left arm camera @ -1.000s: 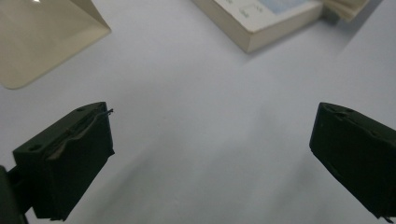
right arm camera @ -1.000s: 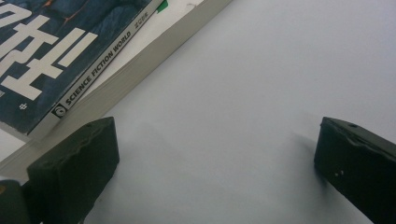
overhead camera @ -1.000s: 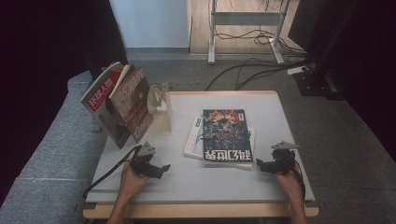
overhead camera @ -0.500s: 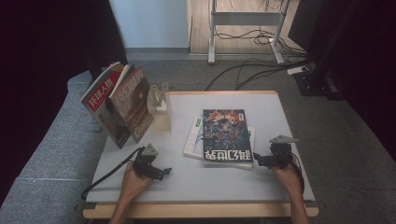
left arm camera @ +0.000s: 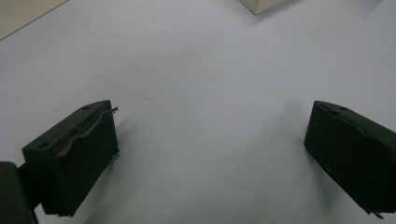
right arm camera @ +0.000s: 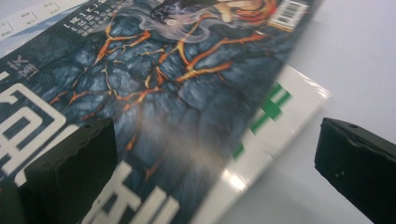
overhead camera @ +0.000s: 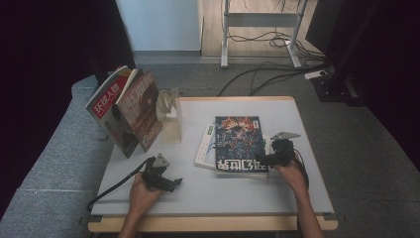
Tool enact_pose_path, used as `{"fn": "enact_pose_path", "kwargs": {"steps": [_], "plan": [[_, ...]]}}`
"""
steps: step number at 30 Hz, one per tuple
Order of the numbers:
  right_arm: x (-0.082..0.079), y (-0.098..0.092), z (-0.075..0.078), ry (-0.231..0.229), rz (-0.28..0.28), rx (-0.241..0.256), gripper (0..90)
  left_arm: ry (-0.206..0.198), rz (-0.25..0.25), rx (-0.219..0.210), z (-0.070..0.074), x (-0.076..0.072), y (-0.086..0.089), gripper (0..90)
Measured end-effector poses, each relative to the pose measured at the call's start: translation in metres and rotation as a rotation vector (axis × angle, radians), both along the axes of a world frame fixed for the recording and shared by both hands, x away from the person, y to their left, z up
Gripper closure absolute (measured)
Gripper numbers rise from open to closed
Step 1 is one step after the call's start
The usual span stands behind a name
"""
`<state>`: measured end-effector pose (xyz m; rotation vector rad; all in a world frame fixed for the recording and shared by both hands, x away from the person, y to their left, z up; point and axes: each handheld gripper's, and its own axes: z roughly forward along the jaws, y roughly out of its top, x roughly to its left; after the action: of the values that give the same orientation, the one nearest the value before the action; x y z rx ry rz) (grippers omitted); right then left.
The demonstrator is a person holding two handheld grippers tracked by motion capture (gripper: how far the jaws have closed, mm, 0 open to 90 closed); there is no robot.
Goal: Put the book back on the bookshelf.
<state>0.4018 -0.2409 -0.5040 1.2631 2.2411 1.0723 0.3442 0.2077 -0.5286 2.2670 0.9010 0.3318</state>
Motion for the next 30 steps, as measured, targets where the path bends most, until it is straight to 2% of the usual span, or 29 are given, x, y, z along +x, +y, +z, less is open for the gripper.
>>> {"fn": "enact_pose_path", "kwargs": {"steps": [2,11,17,30], "plan": [[0.006,0.007,-0.001,0.006,0.017,-0.011,0.0,0.000,0.000,0.000,0.000,0.000,0.000,2.0],[0.023,0.021,-0.006,0.031,0.052,0.003,0.0,0.001,0.000,-0.001,0.000,0.000,0.000,2.0],[0.025,0.025,-0.013,0.042,0.062,0.000,0.0,0.003,0.001,-0.001,0.000,0.000,0.000,2.0],[0.019,0.028,-0.013,0.035,0.057,-0.006,0.0,0.017,-0.010,-0.005,0.001,0.002,-0.002,0.0]]}}
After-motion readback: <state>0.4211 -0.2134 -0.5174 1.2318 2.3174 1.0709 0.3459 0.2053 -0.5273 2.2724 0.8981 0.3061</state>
